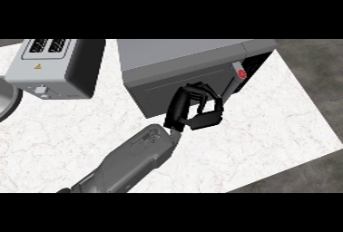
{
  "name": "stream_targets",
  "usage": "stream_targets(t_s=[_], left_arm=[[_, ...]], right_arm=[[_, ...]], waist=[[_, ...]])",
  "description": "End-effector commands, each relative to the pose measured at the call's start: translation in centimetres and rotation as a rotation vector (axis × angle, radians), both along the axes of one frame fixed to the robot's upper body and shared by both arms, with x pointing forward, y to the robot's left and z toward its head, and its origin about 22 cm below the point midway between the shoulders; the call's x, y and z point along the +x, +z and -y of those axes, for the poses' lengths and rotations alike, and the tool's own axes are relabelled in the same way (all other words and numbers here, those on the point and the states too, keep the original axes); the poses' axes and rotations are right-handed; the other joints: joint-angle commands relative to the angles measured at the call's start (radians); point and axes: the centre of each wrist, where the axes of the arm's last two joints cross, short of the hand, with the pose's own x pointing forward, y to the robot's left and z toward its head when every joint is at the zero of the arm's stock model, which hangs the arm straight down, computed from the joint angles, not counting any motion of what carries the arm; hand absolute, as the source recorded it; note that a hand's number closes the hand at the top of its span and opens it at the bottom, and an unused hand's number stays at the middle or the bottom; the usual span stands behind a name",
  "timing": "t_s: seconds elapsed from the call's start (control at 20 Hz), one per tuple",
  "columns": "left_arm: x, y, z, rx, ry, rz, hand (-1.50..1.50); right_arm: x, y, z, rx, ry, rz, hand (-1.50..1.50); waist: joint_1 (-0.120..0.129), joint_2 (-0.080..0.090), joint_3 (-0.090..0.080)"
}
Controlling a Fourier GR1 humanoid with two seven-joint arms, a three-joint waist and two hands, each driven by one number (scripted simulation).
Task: Pick up the milk, place it into the microwave and close the microwave
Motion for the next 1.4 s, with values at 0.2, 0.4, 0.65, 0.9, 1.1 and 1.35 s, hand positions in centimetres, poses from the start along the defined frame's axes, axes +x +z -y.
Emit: stream_targets(t_s=[0.2, 0.4, 0.65, 0.9, 1.1, 1.35], left_arm=[[2.3, 1.9, -0.1, -0.078, 0.047, 0.05, 1.5], [2.1, 1.5, 0.0, -0.081, 0.037, 0.05, 1.5], [2.5, 2.1, 0.1, -0.101, 0.037, 0.073, 1.5], [2.6, 1.3, -0.2, -0.107, 0.06, 0.076, 1.5], [2.5, 1.3, -0.1, -0.111, 0.054, 0.094, 1.5], [2.6, 1.3, -0.1, -0.127, 0.062, 0.086, 1.5]], right_arm=[[0.7, 1.3, 0.7, 0.007, -0.01, 0.007, -1.5], [1.2, 2.0, 1.4, 0.0, -0.011, 0.009, -1.5], [1.7, 3.1, 2.1, -0.019, -0.021, 0.018, -1.5], [1.8, 4.3, 3.3, -0.036, -0.049, 0.032, -1.5], [2.2, 4.9, 3.7, -0.032, -0.058, 0.042, -1.5], [2.5, 5.9, 4.5, -0.04, -0.074, 0.061, -1.5]], waist=[[-0.01, 0.009, 0.0], [-0.016, 0.016, 0.002], [-0.015, 0.015, 0.003], [-0.023, 0.013, 0.004], [-0.019, 0.018, 0.005], [-0.019, 0.023, 0.006]])
